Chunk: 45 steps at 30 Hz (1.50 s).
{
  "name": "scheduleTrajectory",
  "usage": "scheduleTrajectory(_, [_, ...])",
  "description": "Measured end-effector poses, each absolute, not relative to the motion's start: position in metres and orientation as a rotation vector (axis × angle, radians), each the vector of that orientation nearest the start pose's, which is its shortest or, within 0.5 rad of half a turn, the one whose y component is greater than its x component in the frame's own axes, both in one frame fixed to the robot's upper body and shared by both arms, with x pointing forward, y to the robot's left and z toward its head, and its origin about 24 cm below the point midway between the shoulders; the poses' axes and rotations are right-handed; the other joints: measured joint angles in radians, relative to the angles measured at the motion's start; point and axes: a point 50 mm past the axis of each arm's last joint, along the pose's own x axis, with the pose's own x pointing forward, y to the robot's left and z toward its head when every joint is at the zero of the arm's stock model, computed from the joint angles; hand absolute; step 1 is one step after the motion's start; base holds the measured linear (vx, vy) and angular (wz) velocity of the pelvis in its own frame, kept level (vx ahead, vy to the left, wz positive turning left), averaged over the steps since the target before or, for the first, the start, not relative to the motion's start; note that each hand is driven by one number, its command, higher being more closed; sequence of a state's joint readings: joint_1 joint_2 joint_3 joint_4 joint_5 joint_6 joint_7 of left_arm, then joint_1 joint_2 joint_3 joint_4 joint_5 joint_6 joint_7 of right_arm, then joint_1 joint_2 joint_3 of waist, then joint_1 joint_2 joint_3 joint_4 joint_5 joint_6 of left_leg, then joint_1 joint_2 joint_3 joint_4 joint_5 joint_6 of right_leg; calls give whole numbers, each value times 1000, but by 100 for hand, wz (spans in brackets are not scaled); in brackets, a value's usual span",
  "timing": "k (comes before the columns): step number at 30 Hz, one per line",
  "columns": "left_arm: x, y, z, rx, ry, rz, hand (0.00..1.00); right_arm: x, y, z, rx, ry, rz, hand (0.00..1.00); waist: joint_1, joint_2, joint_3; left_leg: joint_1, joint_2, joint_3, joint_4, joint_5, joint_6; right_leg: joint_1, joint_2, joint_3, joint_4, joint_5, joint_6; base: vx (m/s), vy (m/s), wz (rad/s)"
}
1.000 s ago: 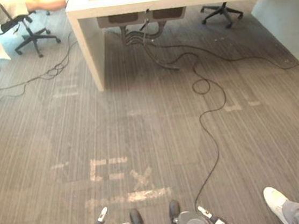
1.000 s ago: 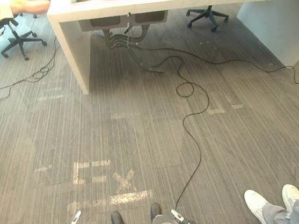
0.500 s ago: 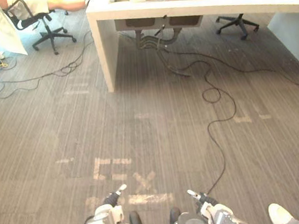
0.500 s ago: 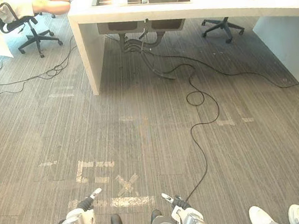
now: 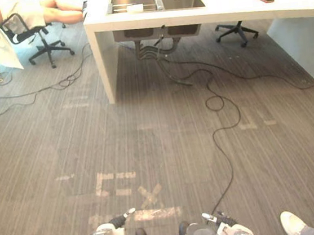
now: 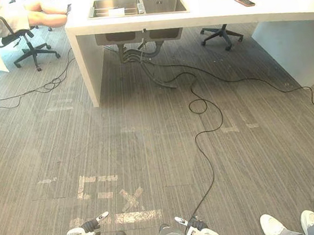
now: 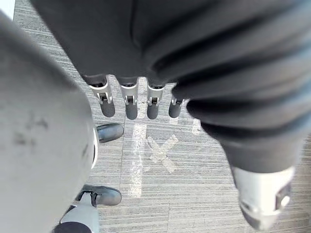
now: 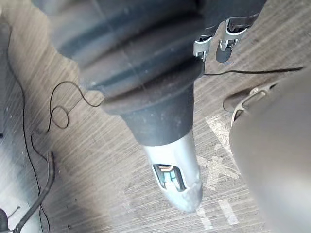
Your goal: Walk over to the sink, pick up the cup, carry it to the dishwasher, place the cup inside the dishwasher, then close the dishwasher door
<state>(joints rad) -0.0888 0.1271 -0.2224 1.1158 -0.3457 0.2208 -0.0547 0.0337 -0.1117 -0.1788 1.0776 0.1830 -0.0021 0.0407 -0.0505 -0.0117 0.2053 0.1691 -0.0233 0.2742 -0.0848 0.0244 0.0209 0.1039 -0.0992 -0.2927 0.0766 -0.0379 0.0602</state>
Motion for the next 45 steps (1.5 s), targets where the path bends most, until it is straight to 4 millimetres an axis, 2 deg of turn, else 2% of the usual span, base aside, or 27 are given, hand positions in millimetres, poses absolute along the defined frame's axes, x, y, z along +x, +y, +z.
scheduleTrajectory(9, [121, 184, -160, -226, 1201, 193, 0, 115, -214, -154, 98, 1039, -273, 0, 13, -2, -2, 16, 3, 4, 0, -6, -3, 32, 8, 0, -34, 14, 0, 23, 2, -1])
scheduleTrajectory(12, [118, 188, -161, -158, 1203, 183, 0, 119, -209, -154, 135, 1032, -257, 0, 17, -4, -3, 25, 3, 24, -1, -9, -7, 42, 10, 5, -42, 18, 2, 20, 7, -6])
scheduleTrajectory(17, [114, 186, -161, -192, 1196, 159, 0, 122, -200, -155, 215, 1072, -232, 0, 17, -4, -3, 26, 4, 43, 0, -14, -10, 31, 8, 17, -21, 12, 4, -7, 16, -6])
scheduleTrajectory(21, [109, 185, -162, -266, 1199, 142, 0, 113, -200, -158, 304, 1111, -275, 0, 13, -14, -2, 35, -8, 89, 0, -43, 24, -75, -50, 27, 219, -82, 37, -16, 40, -14])
scheduleTrajectory(22, [110, 184, -161, -278, 1191, 142, 0, 112, -204, -157, 305, 1111, -288, 0, 12, -13, -2, 34, -8, 92, 0, -46, 28, -106, -57, 19, 276, -83, 36, -23, 34, -27])
scheduleTrajectory(23, [110, 184, -161, -291, 1179, 145, 0, 111, -207, -157, 326, 1110, -308, 0, 13, -11, 3, 36, -6, 109, 1, -49, 34, -193, -95, -12, 470, -90, -8, 8, -1, -24])
scheduleTrajectory(24, [112, 188, -160, -306, 1147, 164, 0, 110, -209, -157, 414, 1090, -369, 0, 3, -16, 24, 40, -7, 109, 32, -68, 39, -276, -153, -39, 701, -54, -79, 8, -1, -15])
scheduleTrajectory(25, [114, 190, -159, -322, 1126, 182, 0, 109, -209, -157, 472, 1080, -411, 0, -2, -34, 30, 40, -3, 105, 59, -87, 39, -296, -174, -47, 759, -8, -102, 82, -45, -1])
scheduleTrajectory(26, [114, 192, -158, -349, 1103, 210, 0, 103, -211, -159, 565, 1075, -488, 0, -7, -17, 45, 37, 7, 89, 101, -115, 37, -332, -196, -43, 842, 85, -105, 142, -52, 14])
scheduleTrajectory(27, [113, 192, -158, -363, 1090, 235, 0, 93, -213, -160, 619, 1082, -545, 0, -16, -17, 56, 46, 15, 71, 128, -129, 37, -380, -208, -34, 920, 129, -69, 188, -67, 18])
scheduleTrajectory(28, [114, 193, -158, -365, 1078, 245, 0, 87, -214, -162, 630, 1092, -568, 0, -18, -12, 60, 46, 17, 58, 146, -139, 35, -397, -209, -23, 927, 73, -45, 189, -64, 31])
scheduleTrajectory(29, [116, 192, -157, -369, 1059, 251, 0, 72, -212, -166, 647, 1126, -609, 0, -22, -7, 76, 45, 31, 44, 178, -154, 36, -403, -206, -22, 842, -21, -22, 184, -75, 33])
scheduleTrajectory(30, [118, 191, -156, -368, 1041, 247, 0, 61, -209, -169, 646, 1154, -628, 0, -24, -1, 81, 45, 40, 37, 192, -166, 28, -393, -192, -30, 638, -28, 3, 182, -77, 34])
scheduleTrajectory(31, [122, 191, -154, -365, 1025, 241, 0, 54, -206, -170, 644, 1171, -635, 0, -24, 0, 87, 42, 41, 34, 194, -170, 23, -375, -184, -29, 505, -10, 15, 182, -92, 36])
scheduleTrajectory(32, [133, 188, -148, -370, 973, 222, 0, 42, -206, -171, 645, 1192, -655, 0, -30, -4, 98, 39, 45, 27, 216, -187, 11, -336, -171, -18, 233, 50, 43, 198, -136, 33])
scheduleTrajectory(33, [147, 183, -140, -372, 909, 205, 0, 37, -205, -172, 642, 1212, -660, 0, -33, -12, 106, 33, 49, 26, 249, -213, -5, -311, -171, -9, 58, 85, 53, 244, -226, 28])
scheduleTrajectory(34, [154, 181, -136, -381, 877, 206, 0, 35, -204, -173, 643, 1215, -661, 0, -33, -14, 108, 30, 53, 25, 270, -231, -14, -310, -172, 1, 20, 87, 55, 278, -311, 12])
scheduleTrajectory(35, [165, 178, -129, -394, 829, 211, 0, 35, -202, -173, 651, 1217, -662, 0, -32, -16, 113, 27, 72, 22, 315, -274, -44, -307, -171, 11, 18, 85, 55, 301, -380, 4])
scheduleTrajectory(36, [173, 176, -123, -394, 796, 213, 0, 32, -198, -174, 661, 1219, -666, 0, -32, -34, 107, 36, 83, 13, 346, -308, -78, -283, -171, 31, 39, 51, 59, 213, -272, 2])
scheduleTrajectory(37, [177, 174, -120, -400, 778, 211, 0, 28, -197, -174, 659, 1226, -669, 0, -32, -38, 111, 48, 91, 7, 355, -323, -95, -277, -161, 38, 41, 92, 55, 288, -351, 2])
scheduleTrajectory(39, [190, 164, -111, -403, 731, 169, 0, 33, -205, -172, 643, 1183, -684, 0, -39, 10, 104, 56, 162, -15, 359, -355, -132, -324, -99, 57, 160, 109, 46, 312, -332, 8])
scheduleTrajectory(40, [197, 159, -104, -406, 693, 142, 0, 32, -212, -171, 623, 1171, -698, 0, -37, 38, 87, 64, 203, -35, 343, -369, -120, -360, -57, 55, 246, 91, 16, 285, -256, 13])
scheduleTrajectory(41, [198, 158, -103, -406, 690, 137, 0, 31, -214, -171, 620, 1170, -700, 0, -36, 44, 82, 66, 212, -36, 339, -373, -112, -364, -49, 51, 258, 83, 3, 486, -365, 11])
scheduleTrajectory(42, [198, 154, -102, -392, 685, 117, 0, 31, -218, -170, 608, 1160, -705, 0, -32, 64, 58, 70, 229, -53, 350, -370, -63, -385, -31, 27, 301, 40, -58, 446, -290, 1])
scheduleTrajectory(43, [202, 149, -99, -400, 666, 109, 0, 40, -226, -168, 591, 1130, -705, 0, -25, 65, 56, 4, 231, -49, 550, -324, -71, -391, -30, 27, 335, -4, -72, 453, -284, 4])
scheduleTrajectory(44, [206, 146, -95, -408, 646, 102, 0, 43, -231, -166, 577, 1115, -705, 0, -27, 68, 54, -35, 250, -35, 624, -281, -61, -380, -29, 21, 338, -16, -75, 443, -260, 17])
scheduleTrajectory(45, [211, 140, -89, -430, 606, 87, 0, 50, -237, -164, 557, 1088, -694, 0, -25, 74, 51, -111, 292, -33, 776, -167, -69, -343, -26, 1, 326, -38, -75, 420, -244, 26])
